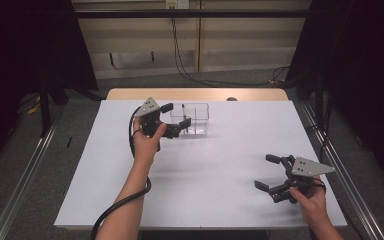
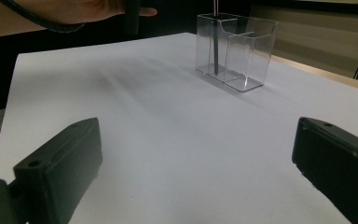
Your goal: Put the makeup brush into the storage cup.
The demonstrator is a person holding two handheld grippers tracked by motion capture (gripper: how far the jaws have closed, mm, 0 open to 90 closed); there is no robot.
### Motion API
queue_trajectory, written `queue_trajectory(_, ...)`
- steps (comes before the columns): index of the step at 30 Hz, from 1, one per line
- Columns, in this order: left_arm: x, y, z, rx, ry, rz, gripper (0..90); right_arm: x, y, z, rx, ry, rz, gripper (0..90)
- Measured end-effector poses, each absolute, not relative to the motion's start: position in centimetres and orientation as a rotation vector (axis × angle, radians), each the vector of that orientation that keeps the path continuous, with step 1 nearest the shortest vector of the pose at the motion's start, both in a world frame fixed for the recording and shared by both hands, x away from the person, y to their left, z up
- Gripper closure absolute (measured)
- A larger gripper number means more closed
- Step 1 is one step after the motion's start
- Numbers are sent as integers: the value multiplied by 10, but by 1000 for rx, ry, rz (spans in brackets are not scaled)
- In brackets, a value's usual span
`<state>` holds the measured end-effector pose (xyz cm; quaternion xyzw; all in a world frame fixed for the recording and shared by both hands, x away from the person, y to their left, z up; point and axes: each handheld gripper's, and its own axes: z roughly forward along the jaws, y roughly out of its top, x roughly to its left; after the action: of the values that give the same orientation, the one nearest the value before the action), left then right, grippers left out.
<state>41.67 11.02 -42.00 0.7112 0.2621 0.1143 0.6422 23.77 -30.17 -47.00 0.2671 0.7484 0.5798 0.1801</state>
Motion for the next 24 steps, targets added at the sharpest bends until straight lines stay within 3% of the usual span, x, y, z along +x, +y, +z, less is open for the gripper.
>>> queue_trajectory(24,390,130,-429,1594,558,249,6,227,-313,-471,788,2088,1615,13)
